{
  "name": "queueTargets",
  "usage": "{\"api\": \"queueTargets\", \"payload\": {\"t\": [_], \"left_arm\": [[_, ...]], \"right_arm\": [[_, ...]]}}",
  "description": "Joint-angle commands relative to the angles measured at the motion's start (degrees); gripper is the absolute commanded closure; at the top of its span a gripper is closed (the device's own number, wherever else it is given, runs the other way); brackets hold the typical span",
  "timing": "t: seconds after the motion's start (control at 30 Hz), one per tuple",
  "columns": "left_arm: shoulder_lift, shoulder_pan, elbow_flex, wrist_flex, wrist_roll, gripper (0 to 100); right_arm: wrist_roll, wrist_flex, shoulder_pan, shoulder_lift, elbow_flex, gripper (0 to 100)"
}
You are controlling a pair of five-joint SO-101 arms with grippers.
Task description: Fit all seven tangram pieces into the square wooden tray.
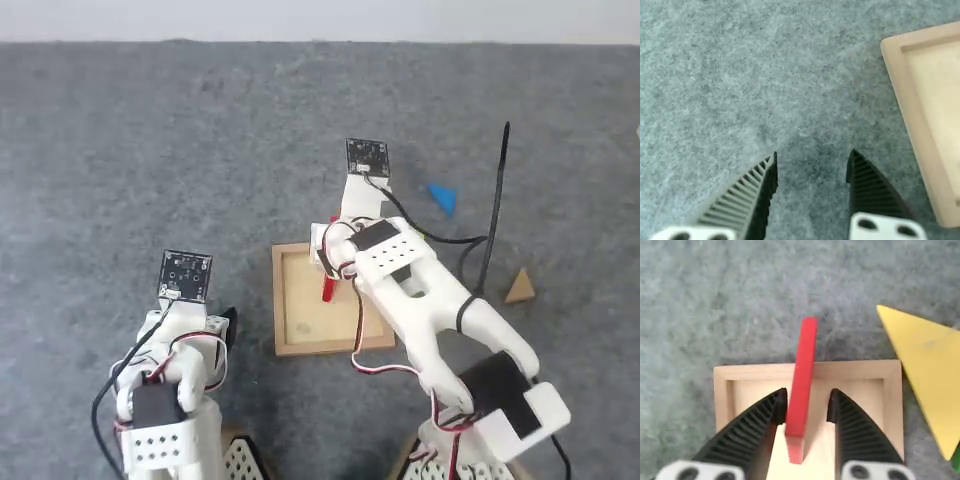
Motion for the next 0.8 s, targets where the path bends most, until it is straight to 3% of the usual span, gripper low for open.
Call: {"api": "queueTargets", "payload": {"t": [0.0,0.4,0.77], "left_arm": [[-1.1,0.0,-0.5,0.3,-0.4,78],[-1.1,0.0,-0.5,0.3,-0.4,78],[-1.1,0.0,-0.5,0.3,-0.4,78]], "right_arm": [[-0.2,-0.5,0.2,-0.7,-1.3,85.4],[2.5,6.5,8.2,-1.1,-1.4,85.9],[2.5,6.1,1.6,-1.1,-0.6,85.9]]}}
